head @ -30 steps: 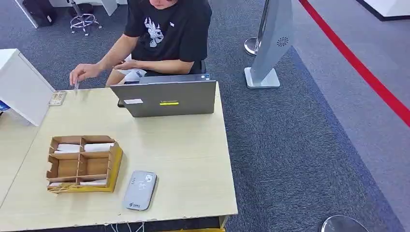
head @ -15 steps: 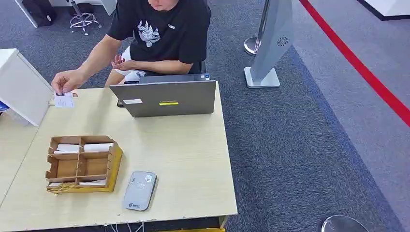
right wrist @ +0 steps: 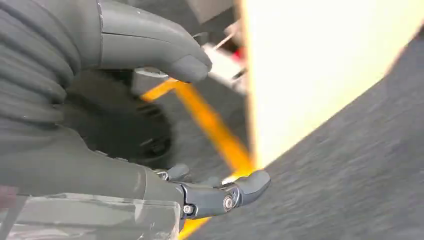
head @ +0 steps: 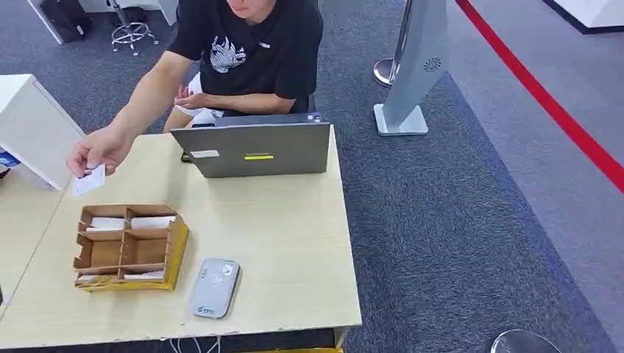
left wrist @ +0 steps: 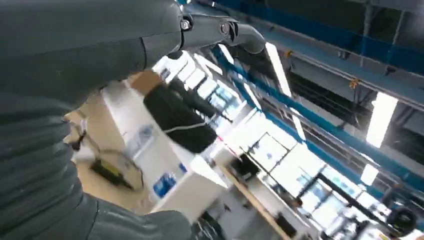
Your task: Pass the card to the sensor for recognition and then transmit it.
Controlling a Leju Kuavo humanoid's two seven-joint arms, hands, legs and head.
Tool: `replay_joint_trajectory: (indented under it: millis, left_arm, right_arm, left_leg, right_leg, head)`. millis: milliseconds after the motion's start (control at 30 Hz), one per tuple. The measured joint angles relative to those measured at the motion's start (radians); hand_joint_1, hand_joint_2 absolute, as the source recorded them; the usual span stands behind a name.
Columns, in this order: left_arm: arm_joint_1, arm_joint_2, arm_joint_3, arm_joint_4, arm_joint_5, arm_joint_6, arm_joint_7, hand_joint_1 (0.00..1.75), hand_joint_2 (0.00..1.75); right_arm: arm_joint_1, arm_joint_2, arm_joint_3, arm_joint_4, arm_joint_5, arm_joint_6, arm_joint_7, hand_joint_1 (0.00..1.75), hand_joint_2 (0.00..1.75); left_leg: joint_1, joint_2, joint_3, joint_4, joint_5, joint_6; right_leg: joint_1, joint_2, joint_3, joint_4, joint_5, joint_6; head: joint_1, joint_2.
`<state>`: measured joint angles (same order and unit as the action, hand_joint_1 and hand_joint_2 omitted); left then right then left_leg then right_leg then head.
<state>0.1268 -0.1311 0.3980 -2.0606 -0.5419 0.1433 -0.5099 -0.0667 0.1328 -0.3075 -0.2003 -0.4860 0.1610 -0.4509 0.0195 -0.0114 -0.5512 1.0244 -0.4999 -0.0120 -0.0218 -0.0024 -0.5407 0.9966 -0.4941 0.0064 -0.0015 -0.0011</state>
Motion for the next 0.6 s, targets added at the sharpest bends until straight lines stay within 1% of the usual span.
replay_joint_trajectory:
  millis: [33, 67, 100, 167, 233, 267, 333, 400, 500, 533, 600]
  left_arm:
    - [-0.023, 0.028, -0.046, 0.024, -0.008, 0.030, 0.012, 0.00, 1.75]
    - [-0.040, 0.054, -0.090, 0.045, -0.009, 0.048, 0.012, 0.00, 1.75]
    - [-0.057, 0.078, -0.131, 0.065, -0.007, 0.060, 0.012, 0.00, 1.75]
    - [-0.068, 0.116, -0.180, 0.090, -0.015, 0.063, 0.025, 0.00, 1.75]
    - [-0.092, 0.153, -0.221, 0.123, -0.067, 0.037, 0.085, 0.00, 1.75]
    - [-0.126, 0.182, -0.245, 0.169, -0.111, 0.023, 0.131, 0.00, 1.75]
    - [-0.209, 0.223, -0.285, 0.288, -0.183, 0.016, 0.173, 0.00, 1.75]
    - [-0.287, 0.265, -0.323, 0.400, -0.258, 0.016, 0.194, 0.00, 1.75]
    - [-0.362, 0.310, -0.376, 0.520, -0.348, 0.014, 0.222, 0.00, 1.75]
    - [-0.389, 0.324, -0.390, 0.562, -0.383, 0.009, 0.234, 0.00, 1.75]
    - [-0.452, 0.367, -0.437, 0.657, -0.470, -0.018, 0.261, 0.00, 1.75]
  right_arm:
    - [-0.014, 0.000, 0.000, -0.002, 0.002, -0.003, -0.001, 0.00, 1.75]
    - [-0.021, 0.000, 0.000, -0.005, 0.005, -0.004, -0.001, 0.00, 1.75]
    - [-0.026, 0.000, -0.001, -0.007, 0.005, -0.004, -0.003, 0.00, 1.75]
    - [-0.030, 0.000, -0.003, -0.010, 0.010, 0.000, -0.011, 0.00, 1.75]
    - [-0.032, 0.002, -0.003, -0.012, 0.025, 0.019, -0.033, 0.00, 1.75]
    - [-0.038, 0.006, -0.003, -0.017, 0.036, 0.030, -0.038, 0.00, 1.75]
    - [-0.064, 0.018, -0.002, -0.027, 0.053, 0.037, -0.037, 0.00, 1.75]
    - [-0.085, 0.034, 0.002, -0.034, 0.070, 0.042, -0.029, 0.00, 1.75]
    - [-0.091, 0.045, 0.006, -0.039, 0.090, 0.047, -0.028, 0.00, 1.75]
    - [-0.091, 0.046, 0.009, -0.039, 0.095, 0.049, -0.028, 0.00, 1.75]
    - [-0.092, 0.047, 0.014, -0.040, 0.108, 0.060, -0.027, 0.00, 1.75]
  left_leg:
    - [0.000, 0.003, 0.001, 0.000, 0.000, -0.001]
    - [0.000, 0.008, 0.002, 0.000, 0.000, -0.001]
    - [0.000, 0.008, 0.002, 0.000, 0.001, 0.000]
    - [0.000, 0.008, 0.001, 0.000, 0.001, 0.000]
    - [-0.001, 0.007, 0.000, 0.000, 0.001, 0.000]
    - [-0.001, 0.007, -0.001, 0.000, 0.002, 0.001]
    - [0.000, 0.007, -0.002, 0.000, 0.004, 0.000]
    - [0.000, 0.007, -0.001, 0.000, 0.005, 0.000]
    - [0.000, 0.008, -0.002, 0.000, 0.005, 0.000]
    - [0.000, 0.008, -0.002, 0.000, 0.005, 0.000]
    - [0.000, 0.007, -0.003, 0.000, 0.005, 0.000]
  right_leg:
    - [0.000, 0.003, -0.001, 0.000, 0.001, -0.001]
    - [0.000, 0.007, -0.001, 0.000, 0.002, -0.002]
    - [0.000, 0.007, -0.002, 0.000, 0.002, -0.001]
    - [0.000, 0.007, -0.002, 0.000, 0.002, -0.001]
    - [0.000, 0.007, -0.004, 0.000, 0.002, -0.001]
    - [0.000, 0.006, -0.004, 0.000, 0.002, -0.001]
    - [0.000, 0.006, -0.005, 0.000, 0.004, 0.000]
    - [0.000, 0.007, -0.005, 0.001, 0.005, 0.000]
    - [0.000, 0.008, -0.006, 0.001, 0.006, -0.001]
    - [0.000, 0.008, -0.006, 0.001, 0.006, -0.001]
    - [0.000, 0.007, -0.006, 0.002, 0.006, -0.001]
  head:
    - [-0.001, 0.000]
    - [-0.003, 0.000]
    - [-0.004, 0.000]
    - [0.000, 0.000]
    - [0.000, 0.000]
    - [0.000, 0.000]
    - [0.001, 0.000]
    - [0.000, 0.000]
    - [-0.002, 0.000]
    - [-0.002, 0.000]
    - [-0.001, 0.000]
